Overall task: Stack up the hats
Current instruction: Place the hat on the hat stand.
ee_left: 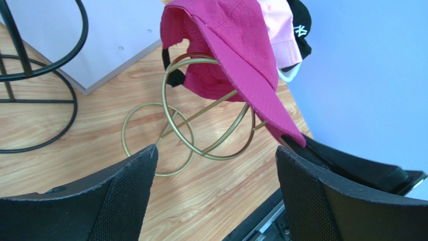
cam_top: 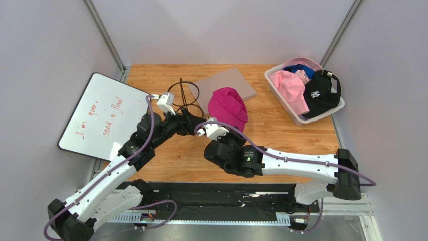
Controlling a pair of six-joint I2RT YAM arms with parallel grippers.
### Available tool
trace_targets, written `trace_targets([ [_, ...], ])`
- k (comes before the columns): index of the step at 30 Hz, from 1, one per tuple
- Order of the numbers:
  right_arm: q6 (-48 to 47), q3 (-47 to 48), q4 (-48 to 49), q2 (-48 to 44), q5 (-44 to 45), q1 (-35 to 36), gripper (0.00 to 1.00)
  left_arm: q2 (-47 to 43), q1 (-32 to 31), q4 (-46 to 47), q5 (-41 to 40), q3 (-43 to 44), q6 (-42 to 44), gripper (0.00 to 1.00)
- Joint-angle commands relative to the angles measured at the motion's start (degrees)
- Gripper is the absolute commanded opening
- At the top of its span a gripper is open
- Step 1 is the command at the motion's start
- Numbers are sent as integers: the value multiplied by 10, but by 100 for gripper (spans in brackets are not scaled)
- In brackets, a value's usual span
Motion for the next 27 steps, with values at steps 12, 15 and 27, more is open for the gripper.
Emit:
trace_targets([
  [12,22,-18,15,23,-55,13,0,68,-3,157,34,-6,-113,96],
  [15,22,-21,20,22,-56,16,0,85,-4,165,37,-2,-116,96],
  [27,22,-21,22,32,-48,20,0,152,-3,230,69,3,-154,73],
])
